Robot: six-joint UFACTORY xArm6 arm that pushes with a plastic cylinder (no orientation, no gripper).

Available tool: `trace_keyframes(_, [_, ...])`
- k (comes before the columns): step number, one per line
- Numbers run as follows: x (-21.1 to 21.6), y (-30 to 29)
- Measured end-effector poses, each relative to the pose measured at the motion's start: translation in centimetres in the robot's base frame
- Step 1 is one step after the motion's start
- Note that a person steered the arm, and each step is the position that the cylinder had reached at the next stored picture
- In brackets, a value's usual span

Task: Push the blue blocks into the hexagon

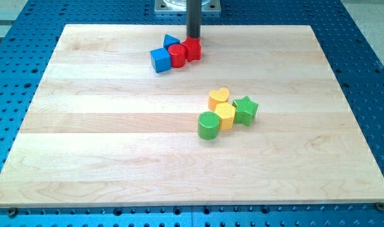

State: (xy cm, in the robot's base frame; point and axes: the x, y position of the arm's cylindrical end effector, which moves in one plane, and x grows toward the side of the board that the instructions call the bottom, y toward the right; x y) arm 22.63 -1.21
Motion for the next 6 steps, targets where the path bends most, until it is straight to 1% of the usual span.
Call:
trace_keyframes(1, [4.4,-4.4])
trace_keyframes(2, [8.6,-5.5])
trace_keyframes(3, [14.8,-5.2])
trace_keyframes(4, [16.4,-2.9])
trace_keyframes(5, [18.1,-2.0])
trace_keyframes(6, [20.2,1.0])
